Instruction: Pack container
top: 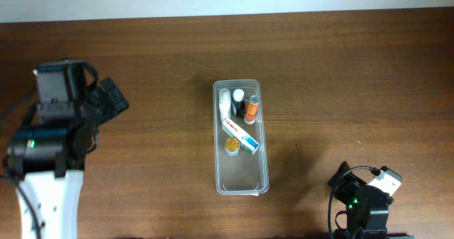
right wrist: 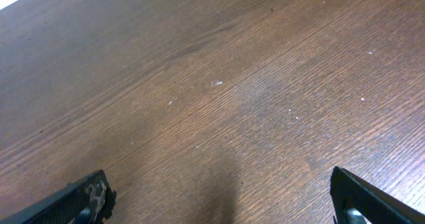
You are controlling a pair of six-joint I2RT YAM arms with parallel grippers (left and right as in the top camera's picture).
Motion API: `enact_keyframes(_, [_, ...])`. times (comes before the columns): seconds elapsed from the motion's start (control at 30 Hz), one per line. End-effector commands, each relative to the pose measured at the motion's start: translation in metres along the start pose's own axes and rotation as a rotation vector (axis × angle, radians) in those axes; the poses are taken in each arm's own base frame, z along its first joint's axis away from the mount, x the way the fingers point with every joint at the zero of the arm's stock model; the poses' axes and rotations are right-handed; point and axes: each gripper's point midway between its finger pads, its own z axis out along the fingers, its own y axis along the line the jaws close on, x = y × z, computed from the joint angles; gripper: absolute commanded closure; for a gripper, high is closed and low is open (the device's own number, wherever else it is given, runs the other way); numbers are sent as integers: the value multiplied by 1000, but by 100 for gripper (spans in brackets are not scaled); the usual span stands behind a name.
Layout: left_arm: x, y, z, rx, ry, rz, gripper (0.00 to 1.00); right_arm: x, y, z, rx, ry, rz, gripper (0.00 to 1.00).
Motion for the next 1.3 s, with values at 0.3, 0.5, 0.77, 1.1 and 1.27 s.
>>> enact_keyframes(0.3, [37, -9, 2, 215, -173, 300, 1, 0, -4, 2, 20, -11, -6, 2])
enact_keyframes(0.5, [101, 1, 39, 264, -165, 296, 0, 1, -4, 2, 20, -11, -6, 2])
enact_keyframes(0.77, [172, 8, 61, 356, -207, 302, 1, 1, -4, 2, 20, -11, -6, 2])
enact_keyframes(1.1, [194, 11, 64, 396, -286, 304, 1, 1, -4, 2, 20, -11, -6, 2])
enact_keyframes(1.27, [202, 13, 68, 400, -307, 304, 1, 0, -4, 2, 20, -11, -6, 2])
